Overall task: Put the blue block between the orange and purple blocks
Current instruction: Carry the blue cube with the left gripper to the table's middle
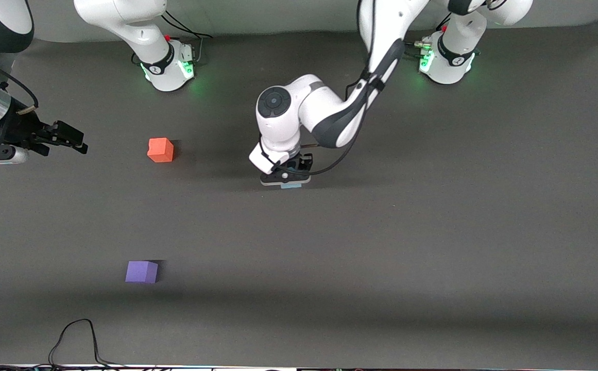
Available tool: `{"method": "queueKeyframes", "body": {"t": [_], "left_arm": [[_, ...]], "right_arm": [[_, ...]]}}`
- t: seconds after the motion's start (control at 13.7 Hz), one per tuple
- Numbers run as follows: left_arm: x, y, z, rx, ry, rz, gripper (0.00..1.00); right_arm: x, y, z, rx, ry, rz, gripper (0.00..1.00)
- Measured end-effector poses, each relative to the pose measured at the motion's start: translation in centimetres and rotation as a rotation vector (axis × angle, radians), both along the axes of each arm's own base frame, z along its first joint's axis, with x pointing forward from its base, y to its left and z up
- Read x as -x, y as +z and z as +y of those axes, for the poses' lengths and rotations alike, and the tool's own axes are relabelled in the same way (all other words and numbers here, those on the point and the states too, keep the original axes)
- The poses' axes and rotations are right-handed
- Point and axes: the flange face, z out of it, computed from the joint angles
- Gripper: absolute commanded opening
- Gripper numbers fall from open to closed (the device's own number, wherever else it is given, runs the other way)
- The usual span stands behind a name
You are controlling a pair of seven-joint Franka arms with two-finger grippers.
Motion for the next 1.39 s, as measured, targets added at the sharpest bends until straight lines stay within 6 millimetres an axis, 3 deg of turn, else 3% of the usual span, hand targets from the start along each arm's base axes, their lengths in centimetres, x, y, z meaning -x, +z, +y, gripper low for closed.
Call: {"method": "queueKeyframes", "body": {"t": [0.22,0.44,0.51,0.66,1.02,1.17,1.31,1.39], "left_arm": [[1.4,-4.7,-1.4,0.0,-0.026,-0.004,0.46],[1.2,-8.6,-1.3,0.002,-0.027,-0.011,0.47],[1.1,-9.1,-1.3,0.004,-0.026,-0.015,0.53],[0.8,-8.8,-1.3,0.007,-0.023,-0.021,0.99],[0.5,-9.0,-1.0,-0.001,-0.025,-0.029,1.0],[0.1,-8.2,-1.3,0.01,-0.022,-0.039,1.0],[-1.4,-4.9,-0.8,0.015,0.002,-0.048,1.0],[-2.8,-2.1,0.3,0.016,0.028,-0.052,1.0]], "right_arm": [[0.0,-0.2,0.2,0.0,0.004,0.003,1.0],[0.0,-0.3,0.3,0.001,0.006,0.004,1.0],[0.0,-0.3,0.4,0.001,0.007,0.004,1.0],[0.0,-0.4,0.4,0.001,0.008,0.004,1.0],[0.0,-0.4,0.4,0.001,0.008,0.002,1.0],[0.0,-0.4,0.4,0.001,0.008,0.001,1.0],[0.0,-0.3,0.5,0.001,0.008,0.0,1.0],[0.0,-0.3,0.5,0.001,0.009,0.0,1.0]]}}
